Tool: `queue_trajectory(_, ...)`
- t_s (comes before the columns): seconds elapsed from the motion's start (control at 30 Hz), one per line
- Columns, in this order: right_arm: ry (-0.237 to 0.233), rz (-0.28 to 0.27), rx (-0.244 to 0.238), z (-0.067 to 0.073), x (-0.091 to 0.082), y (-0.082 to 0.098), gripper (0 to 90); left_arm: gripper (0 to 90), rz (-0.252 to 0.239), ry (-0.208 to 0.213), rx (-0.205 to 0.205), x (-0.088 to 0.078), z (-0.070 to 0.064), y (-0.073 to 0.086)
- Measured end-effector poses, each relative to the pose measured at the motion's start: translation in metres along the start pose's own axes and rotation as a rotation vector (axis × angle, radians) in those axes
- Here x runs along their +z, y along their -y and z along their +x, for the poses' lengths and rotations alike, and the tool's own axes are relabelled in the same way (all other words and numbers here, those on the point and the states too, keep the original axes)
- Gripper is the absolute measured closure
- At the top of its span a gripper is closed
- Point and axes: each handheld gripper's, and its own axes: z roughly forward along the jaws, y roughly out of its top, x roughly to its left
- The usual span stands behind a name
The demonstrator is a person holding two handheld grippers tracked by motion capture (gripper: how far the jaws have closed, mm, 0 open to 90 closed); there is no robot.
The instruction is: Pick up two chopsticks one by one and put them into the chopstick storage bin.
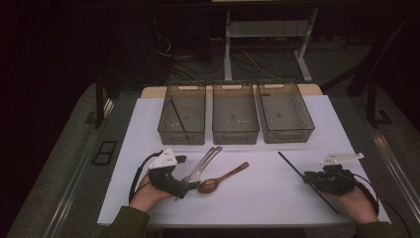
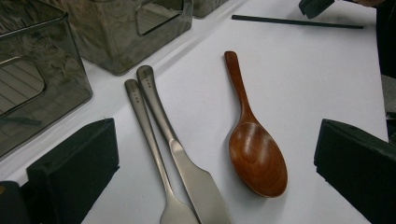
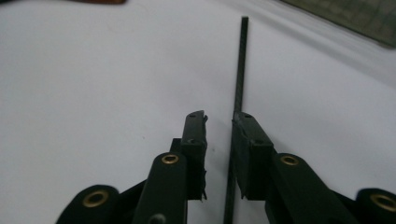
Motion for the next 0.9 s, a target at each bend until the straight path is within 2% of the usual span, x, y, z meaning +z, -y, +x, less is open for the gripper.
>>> queue_trajectory(0.3,0.029,0.035,0.000,-0.0039,0.0023,0.0047,79.5,0.0,0.000,0.000,0.000,0.0001,-0.0004,0.0000)
queue_trajectory(0.6,0.032,0.070,0.004,-0.0048,0.0065,0.0064,82.9,0.0,-0.001,0.001,0.000,0.0001,-0.0005,0.0000)
queue_trajectory(0.83,0.035,0.075,0.003,-0.0044,0.0075,0.0062,83.5,0.0,0.000,0.001,0.001,0.0003,-0.0006,0.0001)
queue_trajectory(0.9,0.040,0.073,-0.017,-0.0040,0.0079,0.0065,83.5,0.0,0.000,0.001,0.001,0.0003,-0.0006,0.0001)
